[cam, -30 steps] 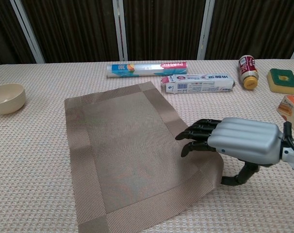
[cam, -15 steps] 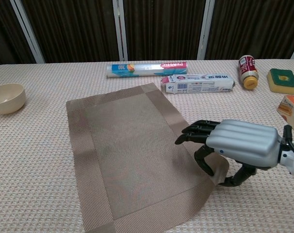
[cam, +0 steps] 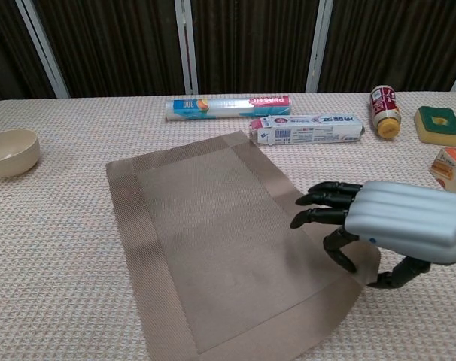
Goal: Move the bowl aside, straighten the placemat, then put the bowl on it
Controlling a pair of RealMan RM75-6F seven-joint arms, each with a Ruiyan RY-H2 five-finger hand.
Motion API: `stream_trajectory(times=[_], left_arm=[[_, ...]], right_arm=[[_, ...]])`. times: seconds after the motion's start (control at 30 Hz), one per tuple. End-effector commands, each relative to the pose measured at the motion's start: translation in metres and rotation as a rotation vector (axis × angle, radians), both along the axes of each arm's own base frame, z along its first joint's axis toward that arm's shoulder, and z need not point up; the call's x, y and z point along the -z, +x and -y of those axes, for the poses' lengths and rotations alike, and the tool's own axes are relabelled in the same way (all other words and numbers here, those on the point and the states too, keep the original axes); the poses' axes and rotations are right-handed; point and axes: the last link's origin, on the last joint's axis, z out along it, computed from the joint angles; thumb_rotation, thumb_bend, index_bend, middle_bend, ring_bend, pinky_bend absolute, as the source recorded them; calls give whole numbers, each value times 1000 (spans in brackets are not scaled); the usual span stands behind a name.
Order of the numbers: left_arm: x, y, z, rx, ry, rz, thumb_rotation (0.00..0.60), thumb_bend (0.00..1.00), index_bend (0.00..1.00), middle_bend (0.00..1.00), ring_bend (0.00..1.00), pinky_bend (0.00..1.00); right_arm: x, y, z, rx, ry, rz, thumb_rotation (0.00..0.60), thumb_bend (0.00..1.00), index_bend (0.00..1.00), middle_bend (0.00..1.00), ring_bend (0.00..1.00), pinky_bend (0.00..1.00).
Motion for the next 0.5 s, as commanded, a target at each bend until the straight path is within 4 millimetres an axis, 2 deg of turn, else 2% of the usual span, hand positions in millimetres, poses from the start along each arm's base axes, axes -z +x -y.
stream_trajectory(times=[0.03,0.23,0.33,0.5], left_arm=[[1,0,0,0,-3,0,600,0,0,0,0,0],[0,-1,-1,-2,0,1,600,0,0,0,0,0],[0,-1,-1,-4,2,2,600,0,0,0,0,0],[-1,-3,-2,-12,1,1,600,0,0,0,0,0]], right_arm=[[-30,-8,25,-121,-126,-106,600,346,649,134,0,0],[-64,-4,81,-261,-300,-258,600,345,649,139,0,0],[-72,0,102,-313,-356,-316,600,345,649,140,0,0],[-75,10,126,-377,-411,-363,600,336,650,140,0,0]])
